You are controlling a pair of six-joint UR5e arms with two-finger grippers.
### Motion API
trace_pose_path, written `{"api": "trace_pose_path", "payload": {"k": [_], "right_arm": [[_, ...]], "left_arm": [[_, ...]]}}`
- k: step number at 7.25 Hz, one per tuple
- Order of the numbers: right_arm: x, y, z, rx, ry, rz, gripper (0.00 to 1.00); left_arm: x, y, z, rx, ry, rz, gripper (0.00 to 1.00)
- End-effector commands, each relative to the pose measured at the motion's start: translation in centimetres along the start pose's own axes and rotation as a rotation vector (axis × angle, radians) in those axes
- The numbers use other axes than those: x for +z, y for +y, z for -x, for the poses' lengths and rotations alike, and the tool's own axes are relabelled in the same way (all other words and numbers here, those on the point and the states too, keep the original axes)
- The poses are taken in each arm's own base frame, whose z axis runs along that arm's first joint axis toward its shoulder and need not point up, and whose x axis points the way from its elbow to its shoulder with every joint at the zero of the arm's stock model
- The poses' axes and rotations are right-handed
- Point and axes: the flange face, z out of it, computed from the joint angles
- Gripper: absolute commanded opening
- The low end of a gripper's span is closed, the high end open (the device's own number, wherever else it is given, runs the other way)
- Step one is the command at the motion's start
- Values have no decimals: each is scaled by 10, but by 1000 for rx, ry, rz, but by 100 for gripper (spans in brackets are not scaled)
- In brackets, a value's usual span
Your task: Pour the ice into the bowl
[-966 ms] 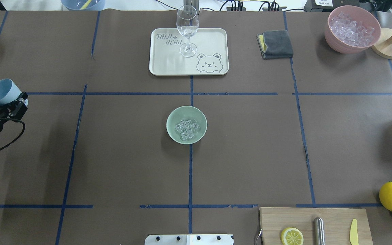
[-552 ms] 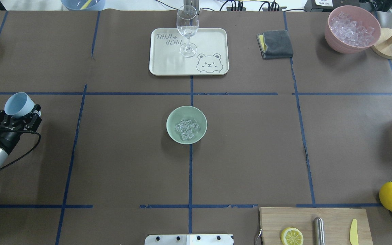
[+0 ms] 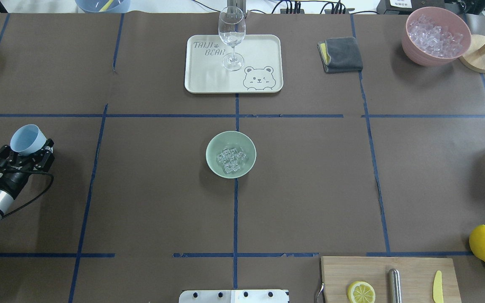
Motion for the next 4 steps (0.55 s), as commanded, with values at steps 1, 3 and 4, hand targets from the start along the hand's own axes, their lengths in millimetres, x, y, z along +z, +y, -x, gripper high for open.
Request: {"api": "trace_pose_path", "payload": {"k": [1, 3, 4], "right_arm": [[1, 0, 0, 1, 0, 1, 100], [1, 0, -1, 3, 0, 3, 100], [1, 0, -1, 3, 0, 3, 100]], "left_arm": [[-2, 3, -2, 4, 0, 0, 52], [-3, 4, -1, 11, -3, -1, 91], [-4, 1, 1, 12, -3, -3, 100]]}}
